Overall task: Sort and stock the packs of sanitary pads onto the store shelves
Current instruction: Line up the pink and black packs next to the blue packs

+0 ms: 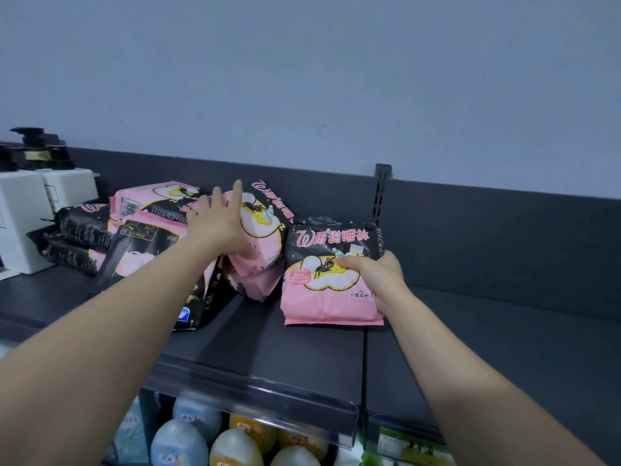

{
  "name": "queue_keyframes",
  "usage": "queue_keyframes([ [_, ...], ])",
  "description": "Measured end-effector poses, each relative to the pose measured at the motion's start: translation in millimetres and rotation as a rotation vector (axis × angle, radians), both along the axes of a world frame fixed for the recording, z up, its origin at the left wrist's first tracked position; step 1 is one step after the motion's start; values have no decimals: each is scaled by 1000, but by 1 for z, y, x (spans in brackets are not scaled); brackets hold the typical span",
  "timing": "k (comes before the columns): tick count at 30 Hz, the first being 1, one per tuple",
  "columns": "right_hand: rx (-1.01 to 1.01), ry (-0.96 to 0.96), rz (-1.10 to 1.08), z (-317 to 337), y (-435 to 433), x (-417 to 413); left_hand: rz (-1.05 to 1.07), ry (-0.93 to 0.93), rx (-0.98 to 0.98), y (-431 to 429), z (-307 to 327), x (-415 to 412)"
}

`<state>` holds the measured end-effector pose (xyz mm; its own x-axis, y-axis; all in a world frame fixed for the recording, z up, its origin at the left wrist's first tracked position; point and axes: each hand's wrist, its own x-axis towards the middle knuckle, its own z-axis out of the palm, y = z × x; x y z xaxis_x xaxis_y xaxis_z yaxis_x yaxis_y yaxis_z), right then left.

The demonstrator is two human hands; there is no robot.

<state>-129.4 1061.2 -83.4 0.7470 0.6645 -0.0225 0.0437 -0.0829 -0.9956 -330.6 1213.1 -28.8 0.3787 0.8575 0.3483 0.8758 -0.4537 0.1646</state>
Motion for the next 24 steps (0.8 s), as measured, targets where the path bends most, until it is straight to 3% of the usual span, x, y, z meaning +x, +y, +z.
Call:
queue_keyframes([
  [2,9,-25,-32,-1,-2,-1,53,34,-14,0,4,0],
  [8,53,-36,-61,-8,-5,4,85,-247,-91,4,-2,0],
  [10,72,-38,-56,-9,-6,4,2,-420,-165,8,-6,0],
  [14,153,-61,-38,-8,-13,3,-144,-790,-503,3,-2,-2],
  [18,295,-115,-57,-9,-24,7,-306,-1050,-542,-4,-7,-5],
  [24,354,-71,-67,-18,-42,17,-493,-1031,-712,-21,-17,-10],
])
